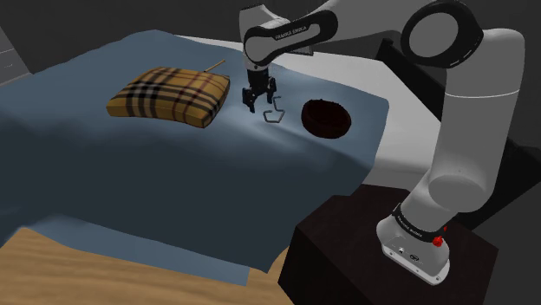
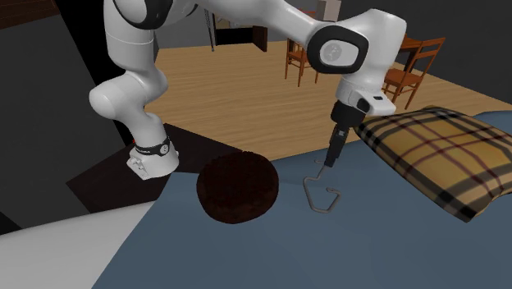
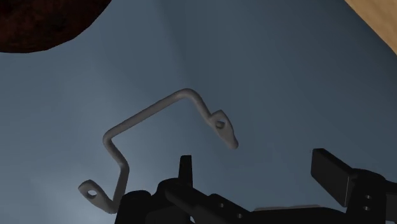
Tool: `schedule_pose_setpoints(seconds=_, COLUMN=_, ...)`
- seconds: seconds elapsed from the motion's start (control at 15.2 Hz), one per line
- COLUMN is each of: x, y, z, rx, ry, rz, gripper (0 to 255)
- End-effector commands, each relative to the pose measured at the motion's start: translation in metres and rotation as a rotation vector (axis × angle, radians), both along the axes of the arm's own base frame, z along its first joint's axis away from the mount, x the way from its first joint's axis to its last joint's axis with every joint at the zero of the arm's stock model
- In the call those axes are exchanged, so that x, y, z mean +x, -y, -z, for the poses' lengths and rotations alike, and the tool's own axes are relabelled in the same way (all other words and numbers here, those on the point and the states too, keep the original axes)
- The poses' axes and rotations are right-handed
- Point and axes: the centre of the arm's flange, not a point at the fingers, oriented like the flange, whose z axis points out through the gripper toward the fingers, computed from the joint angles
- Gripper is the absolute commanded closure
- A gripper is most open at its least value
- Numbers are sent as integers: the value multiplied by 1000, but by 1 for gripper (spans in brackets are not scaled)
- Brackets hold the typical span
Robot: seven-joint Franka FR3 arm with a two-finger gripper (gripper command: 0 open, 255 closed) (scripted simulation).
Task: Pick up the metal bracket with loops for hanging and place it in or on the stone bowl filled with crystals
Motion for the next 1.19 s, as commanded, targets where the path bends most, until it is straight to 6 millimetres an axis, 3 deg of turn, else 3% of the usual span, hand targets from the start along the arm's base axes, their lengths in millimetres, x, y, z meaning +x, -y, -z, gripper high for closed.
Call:
schedule_pose_setpoints(seconds=0.0, x=0, y=2, z=10, rx=0, ry=1, rz=0, gripper=0)
schedule_pose_setpoints(seconds=0.2, x=-1, y=3, z=23, rx=0, ry=1, rz=0, gripper=0)
schedule_pose_setpoints(seconds=0.66, x=-1, y=3, z=23, rx=0, ry=0, rz=0, gripper=0)
schedule_pose_setpoints(seconds=0.73, x=-1, y=3, z=23, rx=0, ry=0, rz=0, gripper=255)
schedule_pose_setpoints(seconds=1.12, x=-1, y=3, z=23, rx=0, ry=1, rz=0, gripper=255)
